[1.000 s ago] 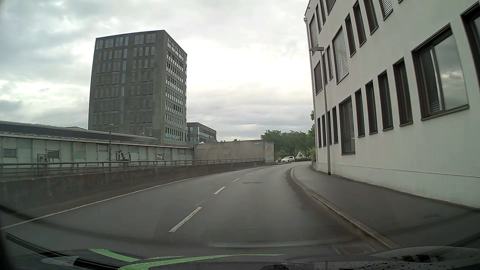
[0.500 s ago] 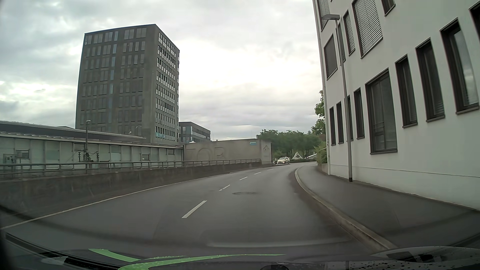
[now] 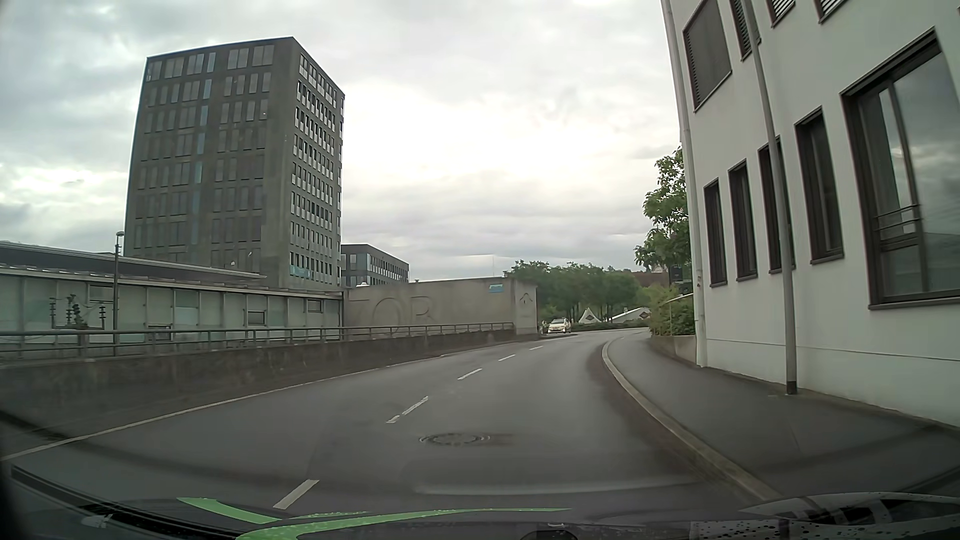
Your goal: Follow the waypoints while adhering to traffic rules and regulations
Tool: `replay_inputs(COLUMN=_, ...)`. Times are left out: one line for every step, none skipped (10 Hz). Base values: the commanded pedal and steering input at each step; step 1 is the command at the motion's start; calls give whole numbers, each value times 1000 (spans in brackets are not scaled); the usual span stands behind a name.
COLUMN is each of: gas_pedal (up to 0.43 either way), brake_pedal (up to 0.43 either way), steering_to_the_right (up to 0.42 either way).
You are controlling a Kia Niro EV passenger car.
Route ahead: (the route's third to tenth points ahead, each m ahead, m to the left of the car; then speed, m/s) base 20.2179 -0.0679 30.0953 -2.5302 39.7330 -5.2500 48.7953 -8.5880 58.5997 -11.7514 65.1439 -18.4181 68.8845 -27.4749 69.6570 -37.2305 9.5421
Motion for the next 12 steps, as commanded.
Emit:
replay_inputs(gas_pedal=98, brake_pedal=0, steering_to_the_right=23)
replay_inputs(gas_pedal=98, brake_pedal=0, steering_to_the_right=24)
replay_inputs(gas_pedal=98, brake_pedal=0, steering_to_the_right=24)
replay_inputs(gas_pedal=87, brake_pedal=0, steering_to_the_right=26)
replay_inputs(gas_pedal=79, brake_pedal=0, steering_to_the_right=28)
replay_inputs(gas_pedal=79, brake_pedal=0, steering_to_the_right=32)
replay_inputs(gas_pedal=67, brake_pedal=0, steering_to_the_right=36)
replay_inputs(gas_pedal=47, brake_pedal=0, steering_to_the_right=39)
replay_inputs(gas_pedal=47, brake_pedal=0, steering_to_the_right=41)
replay_inputs(gas_pedal=47, brake_pedal=0, steering_to_the_right=41)
replay_inputs(gas_pedal=47, brake_pedal=0, steering_to_the_right=41)
replay_inputs(gas_pedal=47, brake_pedal=0, steering_to_the_right=41)
